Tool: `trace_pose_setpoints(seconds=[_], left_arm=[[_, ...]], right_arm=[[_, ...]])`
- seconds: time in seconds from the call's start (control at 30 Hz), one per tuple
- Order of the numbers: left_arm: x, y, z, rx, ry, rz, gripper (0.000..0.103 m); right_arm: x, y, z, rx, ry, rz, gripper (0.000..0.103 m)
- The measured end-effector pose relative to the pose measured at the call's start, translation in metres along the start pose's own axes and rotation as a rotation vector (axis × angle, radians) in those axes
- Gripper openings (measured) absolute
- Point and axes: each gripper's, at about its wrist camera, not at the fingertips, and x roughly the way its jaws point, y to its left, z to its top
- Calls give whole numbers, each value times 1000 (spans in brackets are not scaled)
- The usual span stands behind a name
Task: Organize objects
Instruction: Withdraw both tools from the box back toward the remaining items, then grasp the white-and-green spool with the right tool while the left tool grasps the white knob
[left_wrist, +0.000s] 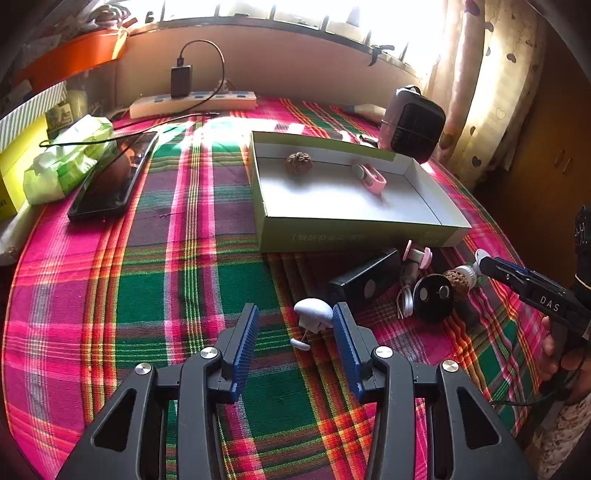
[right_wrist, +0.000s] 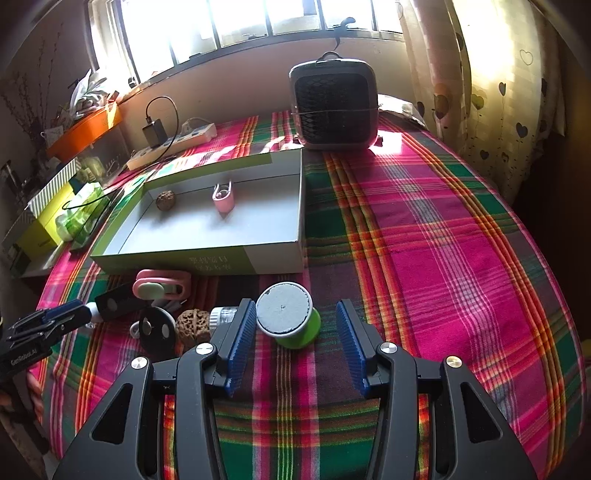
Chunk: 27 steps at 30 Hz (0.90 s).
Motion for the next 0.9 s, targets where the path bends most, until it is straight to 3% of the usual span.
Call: trace_pose_setpoints(seconds=[0.23, 0.43, 0.7, 0.9], left_arm=[[-1, -1, -1, 6, 0, 14, 40], [-1, -1, 0, 7, -2, 24, 40], [0, -1, 0, 11, 0, 27, 40], [-1, 0, -1, 5, 0, 21, 40]], right_arm=[[6, 12, 0, -65, 8, -8, 47], [9, 12, -2, -105, 7, -69, 47], [18, -11, -1, 31, 43, 11, 47], [20, -9, 0, 3, 45, -7, 47]])
